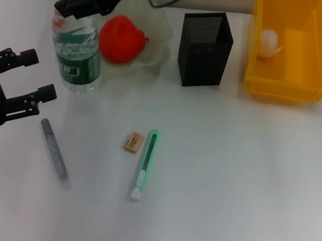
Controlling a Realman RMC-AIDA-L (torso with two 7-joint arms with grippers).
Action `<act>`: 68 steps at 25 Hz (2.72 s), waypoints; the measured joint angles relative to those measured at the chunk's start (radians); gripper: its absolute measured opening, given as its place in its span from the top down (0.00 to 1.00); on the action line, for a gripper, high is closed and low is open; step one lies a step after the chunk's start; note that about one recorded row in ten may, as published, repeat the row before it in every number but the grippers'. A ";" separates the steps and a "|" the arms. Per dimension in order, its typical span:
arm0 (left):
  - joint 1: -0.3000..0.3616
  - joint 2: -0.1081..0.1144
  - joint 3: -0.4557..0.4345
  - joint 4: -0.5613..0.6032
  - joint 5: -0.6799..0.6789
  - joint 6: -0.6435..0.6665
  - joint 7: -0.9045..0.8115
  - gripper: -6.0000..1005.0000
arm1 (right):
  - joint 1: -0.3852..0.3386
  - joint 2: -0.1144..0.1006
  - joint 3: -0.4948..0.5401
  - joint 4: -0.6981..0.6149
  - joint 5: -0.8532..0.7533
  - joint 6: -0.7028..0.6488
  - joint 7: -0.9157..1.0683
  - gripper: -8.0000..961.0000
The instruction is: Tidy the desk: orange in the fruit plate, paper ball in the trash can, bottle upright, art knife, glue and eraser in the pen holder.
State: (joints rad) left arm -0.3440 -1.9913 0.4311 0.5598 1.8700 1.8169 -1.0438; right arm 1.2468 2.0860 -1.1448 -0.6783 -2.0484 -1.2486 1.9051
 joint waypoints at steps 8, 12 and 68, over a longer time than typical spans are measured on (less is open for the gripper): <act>0.002 -0.012 0.000 0.000 0.000 0.000 0.012 0.19 | 0.021 0.001 -0.012 0.079 0.009 0.032 -0.004 0.53; 0.003 -0.020 0.000 -0.001 0.000 0.000 0.021 0.19 | 0.031 0.002 -0.012 0.119 0.013 0.059 -0.019 0.53; -0.013 -0.038 0.009 -0.015 0.001 -0.032 0.056 0.19 | 0.040 0.006 -0.167 0.271 0.153 0.226 -0.108 0.35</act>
State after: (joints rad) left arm -0.3572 -2.0289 0.4403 0.5445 1.8708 1.7851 -0.9876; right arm 1.2866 2.0922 -1.3115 -0.4070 -1.8950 -1.0228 1.7968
